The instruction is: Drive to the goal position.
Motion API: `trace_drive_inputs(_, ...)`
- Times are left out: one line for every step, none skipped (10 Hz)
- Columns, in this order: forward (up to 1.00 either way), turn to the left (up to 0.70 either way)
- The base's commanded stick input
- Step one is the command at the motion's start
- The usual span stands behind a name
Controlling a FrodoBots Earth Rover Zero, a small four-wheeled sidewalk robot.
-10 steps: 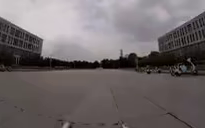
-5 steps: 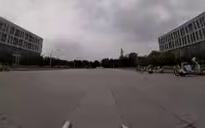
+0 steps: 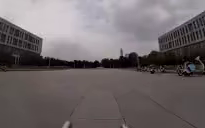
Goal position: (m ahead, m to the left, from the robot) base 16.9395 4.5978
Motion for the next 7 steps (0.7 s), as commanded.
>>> trace_drive_inputs(0.7,0.0)
trace_drive_inputs(0.7,0.0)
trace_drive_inputs(0.7,0.0)
trace_drive_inputs(0.7,0.0)
trace_drive_inputs(0.7,0.0)
trace_drive_inputs(0.7,0.0)
trace_drive_inputs(0.7,0.0)
